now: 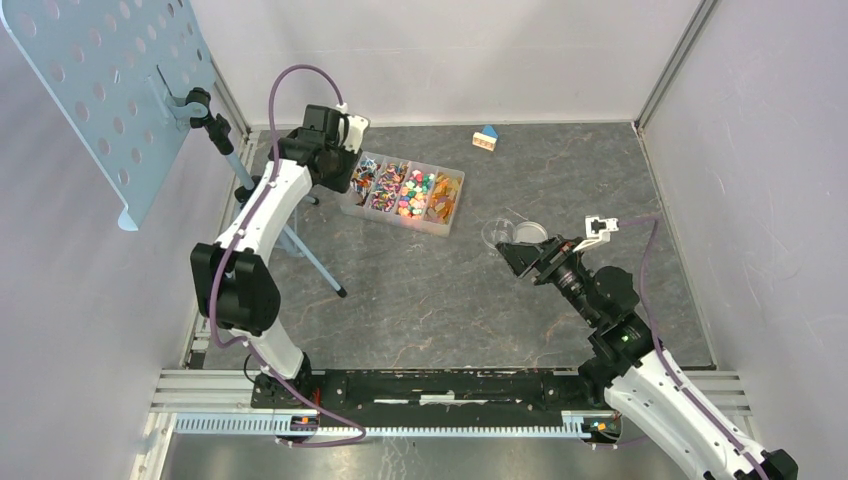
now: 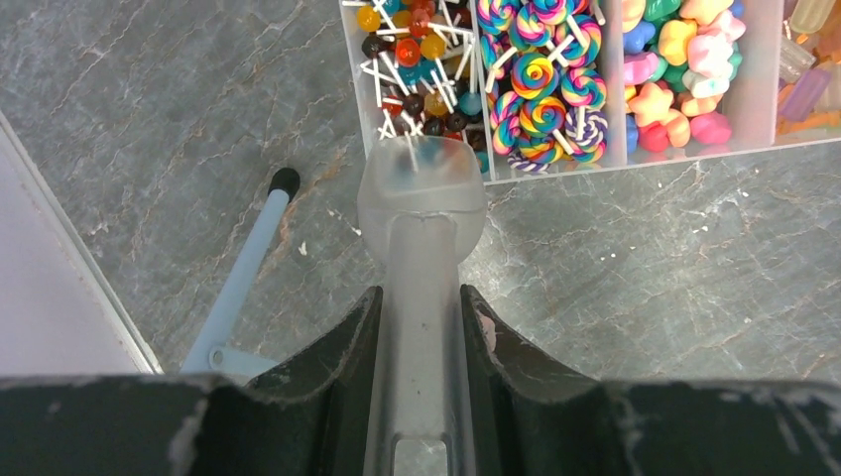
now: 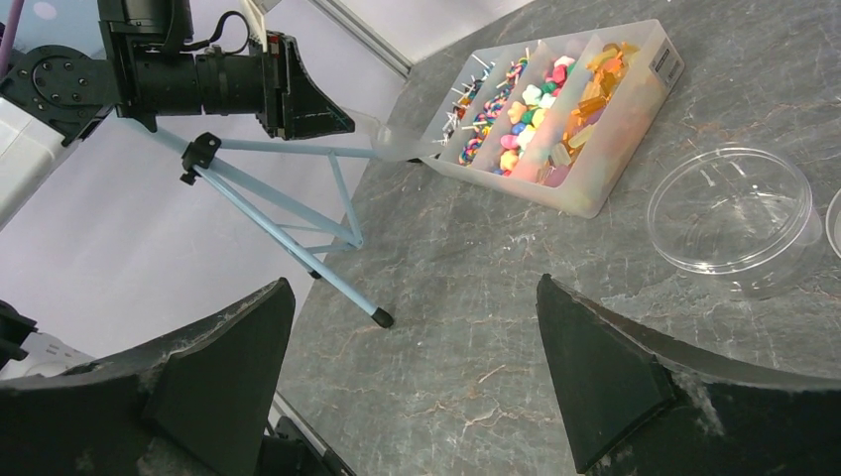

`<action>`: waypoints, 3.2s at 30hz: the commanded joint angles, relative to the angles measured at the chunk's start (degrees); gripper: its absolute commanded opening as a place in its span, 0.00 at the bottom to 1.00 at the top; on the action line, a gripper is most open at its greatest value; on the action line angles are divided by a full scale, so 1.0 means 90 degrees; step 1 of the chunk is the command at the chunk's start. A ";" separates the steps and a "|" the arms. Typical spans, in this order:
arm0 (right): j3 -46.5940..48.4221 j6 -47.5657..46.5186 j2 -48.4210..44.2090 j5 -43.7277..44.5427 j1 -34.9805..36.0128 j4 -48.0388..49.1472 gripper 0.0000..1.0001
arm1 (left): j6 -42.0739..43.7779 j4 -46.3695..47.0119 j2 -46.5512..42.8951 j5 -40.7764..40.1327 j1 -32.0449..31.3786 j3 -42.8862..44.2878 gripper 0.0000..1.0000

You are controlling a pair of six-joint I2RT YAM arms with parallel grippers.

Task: Pack the candies
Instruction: Scoop the fake candies from the storage box.

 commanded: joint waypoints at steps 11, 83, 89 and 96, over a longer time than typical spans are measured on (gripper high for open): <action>0.0309 0.0045 0.0203 -0.0215 -0.0005 0.0250 0.98 | 0.0309 0.1395 -0.0330 0.0463 0.0164 -0.1130 0.02; 0.0161 0.0181 -0.0014 -0.0259 -0.0005 0.0409 0.98 | -0.0820 0.2206 -0.0351 -0.0300 0.0347 -0.1844 0.02; 0.0050 0.0345 0.0115 -0.0340 -0.0006 0.0647 0.98 | -0.0892 0.2395 -0.0243 -0.0379 0.0343 -0.2000 0.02; 0.0119 0.0338 0.0224 -0.0442 -0.0006 0.0698 0.98 | -0.1260 0.3121 -0.0548 -0.0632 0.0341 -0.2744 0.02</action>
